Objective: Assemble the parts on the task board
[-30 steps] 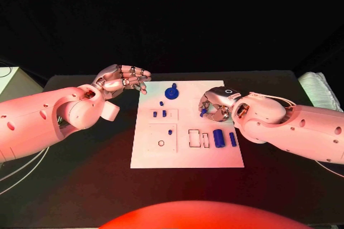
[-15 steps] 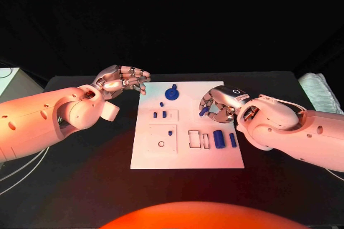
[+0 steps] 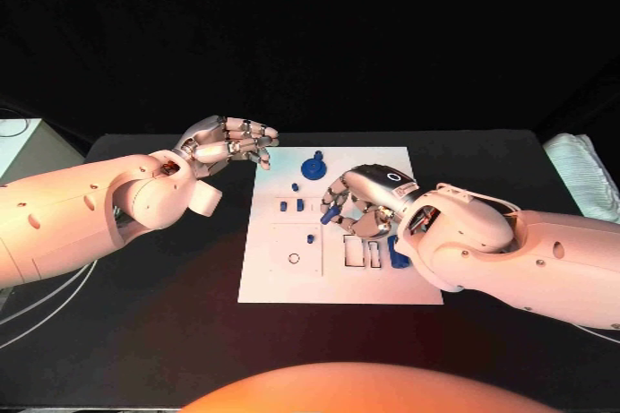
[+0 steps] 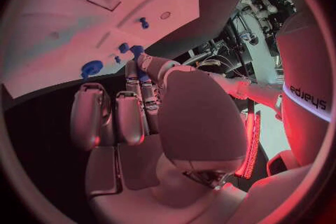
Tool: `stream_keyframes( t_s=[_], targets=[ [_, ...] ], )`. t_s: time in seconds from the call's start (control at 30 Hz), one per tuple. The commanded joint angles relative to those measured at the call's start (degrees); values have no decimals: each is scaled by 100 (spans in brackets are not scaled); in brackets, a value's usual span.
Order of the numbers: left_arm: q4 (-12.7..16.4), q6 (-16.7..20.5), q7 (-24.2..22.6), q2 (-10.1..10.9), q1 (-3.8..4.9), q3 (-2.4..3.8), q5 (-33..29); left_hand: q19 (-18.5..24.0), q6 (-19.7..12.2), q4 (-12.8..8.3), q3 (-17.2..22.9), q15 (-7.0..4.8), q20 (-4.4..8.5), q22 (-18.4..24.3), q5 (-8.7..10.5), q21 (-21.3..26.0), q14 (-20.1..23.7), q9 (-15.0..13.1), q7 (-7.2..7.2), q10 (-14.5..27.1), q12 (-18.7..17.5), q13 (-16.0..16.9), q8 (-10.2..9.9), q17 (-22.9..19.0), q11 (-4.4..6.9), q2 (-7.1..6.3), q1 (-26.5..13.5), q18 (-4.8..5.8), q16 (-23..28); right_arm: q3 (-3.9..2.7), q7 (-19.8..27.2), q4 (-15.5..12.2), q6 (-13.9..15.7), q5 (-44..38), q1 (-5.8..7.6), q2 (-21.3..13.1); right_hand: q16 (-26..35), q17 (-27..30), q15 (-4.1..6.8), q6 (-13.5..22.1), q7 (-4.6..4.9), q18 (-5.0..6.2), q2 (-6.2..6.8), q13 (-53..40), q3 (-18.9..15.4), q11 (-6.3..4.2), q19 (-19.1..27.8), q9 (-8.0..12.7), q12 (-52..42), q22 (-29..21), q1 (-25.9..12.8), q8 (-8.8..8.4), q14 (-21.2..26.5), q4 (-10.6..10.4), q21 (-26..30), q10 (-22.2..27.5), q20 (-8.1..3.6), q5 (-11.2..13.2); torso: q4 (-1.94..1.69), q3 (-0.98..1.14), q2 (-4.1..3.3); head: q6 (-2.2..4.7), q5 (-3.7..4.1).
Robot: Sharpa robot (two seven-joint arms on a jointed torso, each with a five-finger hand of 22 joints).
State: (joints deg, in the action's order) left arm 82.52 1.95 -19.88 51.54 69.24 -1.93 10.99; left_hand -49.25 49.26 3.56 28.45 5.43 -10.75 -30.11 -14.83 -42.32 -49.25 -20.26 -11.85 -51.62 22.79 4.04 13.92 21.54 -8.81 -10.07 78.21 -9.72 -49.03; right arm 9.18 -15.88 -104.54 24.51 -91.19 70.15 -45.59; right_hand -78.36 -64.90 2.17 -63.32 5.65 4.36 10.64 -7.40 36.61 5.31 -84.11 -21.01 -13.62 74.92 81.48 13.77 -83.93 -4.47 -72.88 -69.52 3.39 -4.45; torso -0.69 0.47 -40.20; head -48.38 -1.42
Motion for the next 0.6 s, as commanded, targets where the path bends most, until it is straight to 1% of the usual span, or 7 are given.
stream_keyframes(
  t_s=[0.03,0.13,0.2,0.27,0.33,0.53,0.6],
  targets=[
    [1,-131,-17,-31,1,2,-22,-10,3,-3,-4,1,8,-9,-32,-23,-11,8,3,-33,-35,-6,-12,-8,-8,4,49,-63,20,10,67,58,-15,-48,-66,183,5,14,42,-10,45,-110,-6,-9,22,-346,-218,-443,30,664,-61,92,-137,15,28,-392,-31,35,-10,-8,-5,-26,-40],
    [1,-135,-15,-45,1,2,-22,-10,3,-3,-4,1,8,-9,-32,-23,-11,8,3,-33,-35,-6,-12,-8,-8,4,49,-63,20,18,82,125,-42,-62,-142,356,6,16,42,-8,45,-108,-6,-9,24,-345,-216,-445,32,659,-63,92,-136,18,39,-392,-31,35,-19,-16,-9,-36,-54],
    [1,-137,-13,-51,1,2,-22,-10,3,-3,-4,1,8,-9,-32,-23,-11,8,3,-33,-35,-6,-12,-8,-8,4,49,-63,20,24,91,187,-69,-77,-197,477,10,24,41,-4,48,-106,-5,-12,27,-344,-214,-449,38,656,-70,94,-134,25,46,-390,-30,36,-21,-9,-16,-39,-80],
    [2,-136,-11,-54,1,2,-22,-10,3,-3,-4,1,8,-9,-32,-23,-11,8,3,-33,-35,-6,-12,-8,-8,4,49,-63,20,30,96,247,-99,-104,-243,575,16,36,40,0,49,-105,-6,-14,31,-343,-212,-453,42,653,-75,95,-132,30,54,-389,-30,38,-8,0,-18,-55,-114],
    [3,-134,-7,-58,1,2,-22,-10,3,-3,-4,1,8,-9,-32,-23,-11,8,3,-33,-35,-6,-12,-8,-8,4,49,-63,20,38,96,326,-146,-137,-298,690,16,34,40,2,50,-105,-7,-15,34,-342,-211,-455,44,653,-76,96,-132,34,56,-388,-30,37,-8,0,-20,-73,-133],
    [4,-140,14,-72,1,2,-22,-3,9,0,-4,2,8,-15,-32,-28,-8,8,5,-37,-36,-5,-9,-10,-7,5,46,-62,24,59,63,462,-305,-197,-377,850,21,42,39,9,52,-103,-12,-19,46,-341,-209,-463,53,651,-79,98,-130,51,63,-387,-29,34,-22,2,-24,-114,-159],
    [5,-167,31,-76,1,2,-22,-1,8,2,-5,3,8,-17,-32,-30,-7,8,4,-37,-37,-5,-9,-11,-7,4,43,-61,25,66,56,499,-346,-208,-395,882,26,52,38,11,53,-100,-13,-20,48,-341,-205,-464,54,644,-81,99,-128,54,78,-387,-29,34,-24,-1,-25,-108,-142]
  ],
)
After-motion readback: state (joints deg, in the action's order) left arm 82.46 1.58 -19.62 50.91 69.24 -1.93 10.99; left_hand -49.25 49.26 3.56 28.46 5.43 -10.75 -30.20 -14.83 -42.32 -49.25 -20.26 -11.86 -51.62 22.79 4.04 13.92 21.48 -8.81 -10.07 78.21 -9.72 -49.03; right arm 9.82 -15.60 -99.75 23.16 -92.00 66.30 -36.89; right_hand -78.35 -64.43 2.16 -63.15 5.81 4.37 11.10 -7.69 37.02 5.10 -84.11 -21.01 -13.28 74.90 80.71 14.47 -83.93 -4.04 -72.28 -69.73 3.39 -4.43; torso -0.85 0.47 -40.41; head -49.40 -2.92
